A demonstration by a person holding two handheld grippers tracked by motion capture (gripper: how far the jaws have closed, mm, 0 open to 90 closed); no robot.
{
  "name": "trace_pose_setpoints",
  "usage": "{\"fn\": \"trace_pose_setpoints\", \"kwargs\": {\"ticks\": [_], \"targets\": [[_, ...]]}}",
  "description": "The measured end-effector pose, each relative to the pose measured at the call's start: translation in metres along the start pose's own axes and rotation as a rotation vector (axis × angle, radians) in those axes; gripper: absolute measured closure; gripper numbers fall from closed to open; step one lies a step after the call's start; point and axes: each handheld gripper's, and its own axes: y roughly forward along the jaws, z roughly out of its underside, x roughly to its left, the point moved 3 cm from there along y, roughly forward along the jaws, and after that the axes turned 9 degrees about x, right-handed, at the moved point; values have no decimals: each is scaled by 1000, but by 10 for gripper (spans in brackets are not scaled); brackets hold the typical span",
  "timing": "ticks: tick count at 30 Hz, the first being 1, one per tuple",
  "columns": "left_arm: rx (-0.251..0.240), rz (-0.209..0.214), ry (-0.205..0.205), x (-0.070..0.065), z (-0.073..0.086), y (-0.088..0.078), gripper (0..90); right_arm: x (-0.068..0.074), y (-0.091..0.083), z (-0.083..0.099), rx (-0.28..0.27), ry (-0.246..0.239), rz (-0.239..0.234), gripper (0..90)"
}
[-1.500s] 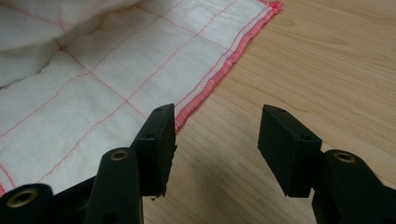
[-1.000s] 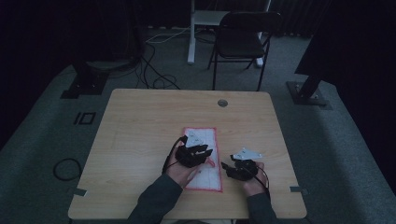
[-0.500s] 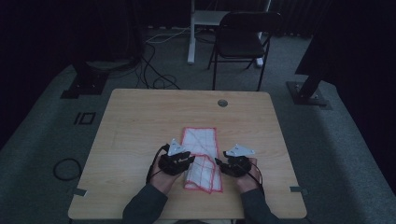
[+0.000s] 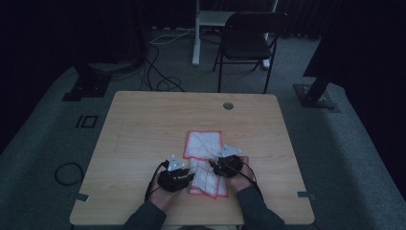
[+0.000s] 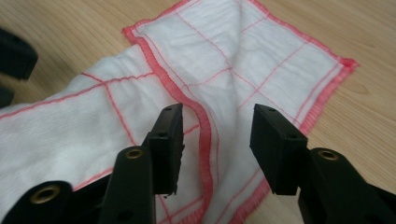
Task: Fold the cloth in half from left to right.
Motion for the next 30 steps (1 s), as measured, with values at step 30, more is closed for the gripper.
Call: {"fn": "trace_pose_setpoints", "kwargs": {"ticks": [30], "targets": [[49, -27, 25, -4, 10, 10, 810, -49, 13, -14, 76, 100, 50, 778]]}}
